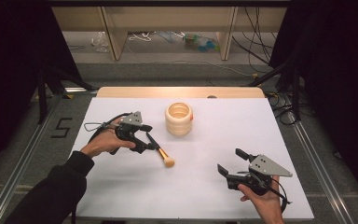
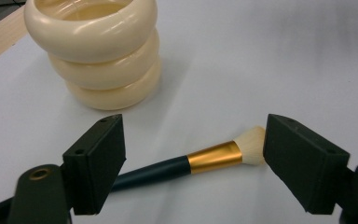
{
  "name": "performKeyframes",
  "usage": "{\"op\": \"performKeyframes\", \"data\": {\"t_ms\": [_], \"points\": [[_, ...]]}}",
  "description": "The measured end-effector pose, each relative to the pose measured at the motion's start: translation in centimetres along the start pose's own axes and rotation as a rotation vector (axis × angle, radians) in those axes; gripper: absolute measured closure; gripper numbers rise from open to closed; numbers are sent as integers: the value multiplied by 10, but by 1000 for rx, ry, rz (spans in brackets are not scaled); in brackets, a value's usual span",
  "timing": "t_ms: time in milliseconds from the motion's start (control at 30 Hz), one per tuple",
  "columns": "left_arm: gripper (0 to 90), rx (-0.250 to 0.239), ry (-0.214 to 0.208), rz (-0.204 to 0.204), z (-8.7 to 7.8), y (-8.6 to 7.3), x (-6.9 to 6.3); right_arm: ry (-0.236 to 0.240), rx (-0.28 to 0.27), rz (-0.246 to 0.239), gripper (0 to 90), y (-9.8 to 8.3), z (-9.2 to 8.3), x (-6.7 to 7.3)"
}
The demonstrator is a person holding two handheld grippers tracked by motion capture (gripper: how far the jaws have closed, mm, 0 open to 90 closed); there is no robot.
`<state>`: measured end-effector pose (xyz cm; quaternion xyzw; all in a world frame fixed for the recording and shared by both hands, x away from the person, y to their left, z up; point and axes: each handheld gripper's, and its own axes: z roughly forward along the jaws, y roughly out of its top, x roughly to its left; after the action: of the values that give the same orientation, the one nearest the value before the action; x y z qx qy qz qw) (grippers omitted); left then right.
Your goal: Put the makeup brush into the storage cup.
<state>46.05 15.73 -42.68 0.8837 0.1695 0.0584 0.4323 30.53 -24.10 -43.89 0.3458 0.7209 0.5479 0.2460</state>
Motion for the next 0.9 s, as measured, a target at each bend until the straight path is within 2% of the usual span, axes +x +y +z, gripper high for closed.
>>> {"op": "performKeyframes", "data": {"t_ms": [33,100,167,200,300,400,500,600,667,767,800,833,900], "points": [[211,0,0,0,0,0,0,0,0,0,159,0,0,0],[211,31,-15,19,4,4,1,1,1,1,159,0,0,0],[211,78,-39,33,9,6,4,4,3,-2,159,0,0,0],[218,125,-47,57,13,6,7,8,6,-3,159,0,0,0],[229,134,-60,36,18,7,8,17,-2,4,159,0,1,1],[228,181,-66,73,25,8,12,11,4,-7,159,0,0,0],[228,168,-77,70,28,13,14,17,8,-7,159,0,1,0],[223,227,-80,95,34,15,18,27,-7,-1,159,0,2,1],[226,226,-86,106,37,17,19,29,1,2,159,0,2,1],[230,282,-93,128,43,19,15,20,6,-10,160,0,1,1],[228,294,-100,145,44,19,15,33,-6,-1,160,0,3,1],[227,309,-104,155,46,20,13,21,25,-14,160,1,0,1],[227,329,-108,173,49,22,11,26,41,-16,160,1,0,1]]}}
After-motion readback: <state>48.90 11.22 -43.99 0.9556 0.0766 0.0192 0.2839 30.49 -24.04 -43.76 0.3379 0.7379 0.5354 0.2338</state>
